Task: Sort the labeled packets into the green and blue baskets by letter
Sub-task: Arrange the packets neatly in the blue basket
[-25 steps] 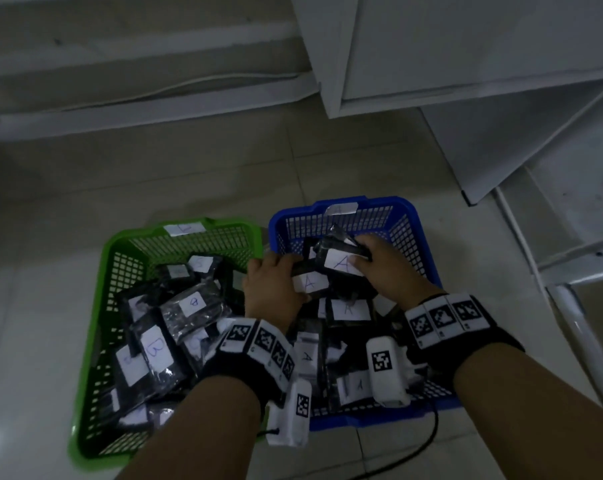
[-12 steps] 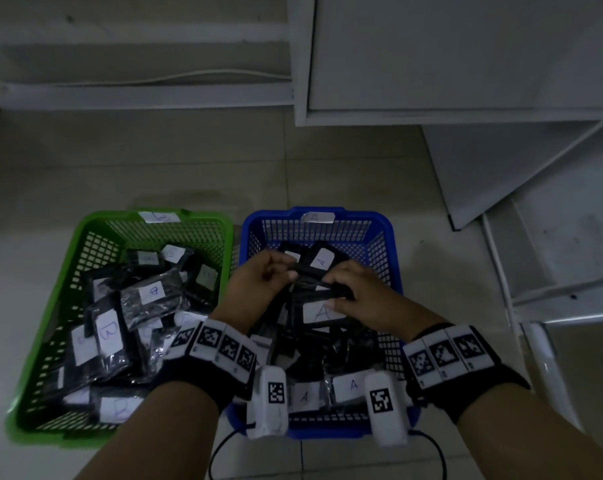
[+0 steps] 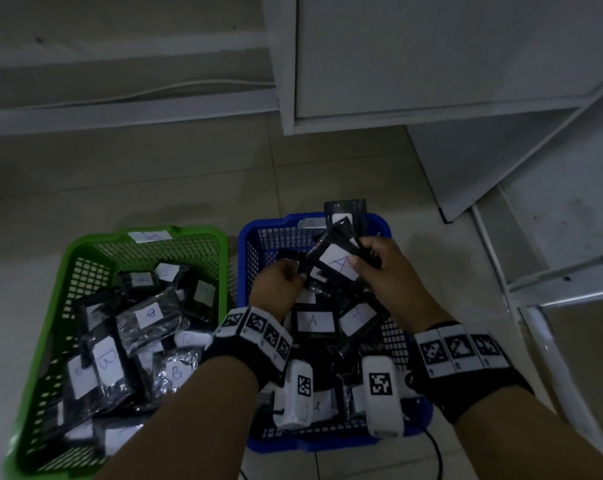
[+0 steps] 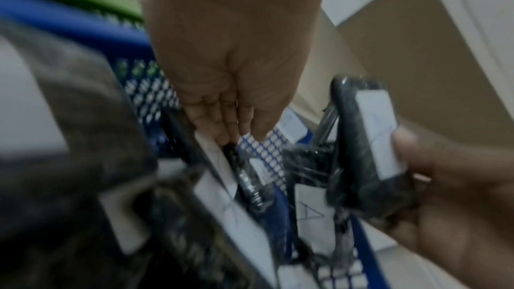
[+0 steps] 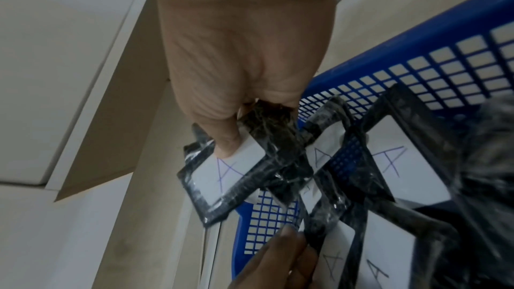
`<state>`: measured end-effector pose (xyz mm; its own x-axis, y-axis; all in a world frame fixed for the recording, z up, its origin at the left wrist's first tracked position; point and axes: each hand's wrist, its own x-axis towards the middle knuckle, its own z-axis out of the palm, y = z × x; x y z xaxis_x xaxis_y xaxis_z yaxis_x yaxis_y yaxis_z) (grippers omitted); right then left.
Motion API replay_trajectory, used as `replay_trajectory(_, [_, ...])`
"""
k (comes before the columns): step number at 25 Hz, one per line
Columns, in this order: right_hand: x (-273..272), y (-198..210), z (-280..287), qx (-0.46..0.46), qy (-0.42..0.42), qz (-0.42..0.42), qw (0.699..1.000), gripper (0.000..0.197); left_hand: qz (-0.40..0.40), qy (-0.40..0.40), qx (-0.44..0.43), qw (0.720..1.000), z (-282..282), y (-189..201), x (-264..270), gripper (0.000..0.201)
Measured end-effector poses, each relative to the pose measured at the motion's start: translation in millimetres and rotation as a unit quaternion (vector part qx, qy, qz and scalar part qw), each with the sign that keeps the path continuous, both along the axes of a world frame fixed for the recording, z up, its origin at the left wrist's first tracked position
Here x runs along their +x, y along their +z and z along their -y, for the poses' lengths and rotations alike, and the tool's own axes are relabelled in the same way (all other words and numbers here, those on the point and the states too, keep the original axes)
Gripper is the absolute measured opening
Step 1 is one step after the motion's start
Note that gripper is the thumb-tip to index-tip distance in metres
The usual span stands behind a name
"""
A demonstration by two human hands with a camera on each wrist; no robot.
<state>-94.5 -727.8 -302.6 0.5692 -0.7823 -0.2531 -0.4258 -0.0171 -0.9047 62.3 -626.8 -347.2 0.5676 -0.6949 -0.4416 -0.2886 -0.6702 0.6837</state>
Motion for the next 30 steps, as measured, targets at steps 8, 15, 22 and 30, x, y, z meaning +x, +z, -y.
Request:
replay_trajectory(8, [-17.4,-20.3,-6.8,0.098,-0.070,-0.044,0.992,0.012,-0.027,-0.005,0.011,1.000,4.5,-8.5,-7.5,0.036])
replay_trajectory(15, [18.0,-24.2,-16.5,0.336,-0.203,0.136,0.910,0.030,-0.266,0.196,-0.116,0.937,-10.7,-0.6,-11.4,0.012])
replay_trajectory(22, [21.0,-18.5,-15.3,0.307,-0.139,0.075,0.939,0.022,-0.108,0.026,-0.065,0.992,-17.6,-11.1,0.2,0.027])
replay_trajectory(30, [4.3,-15.2,-6.0,0.303,-0.178,0.064,0.934,0.009,0.107,-0.127,0.044,0.985,-6.6,-30.5,0.1,0.027])
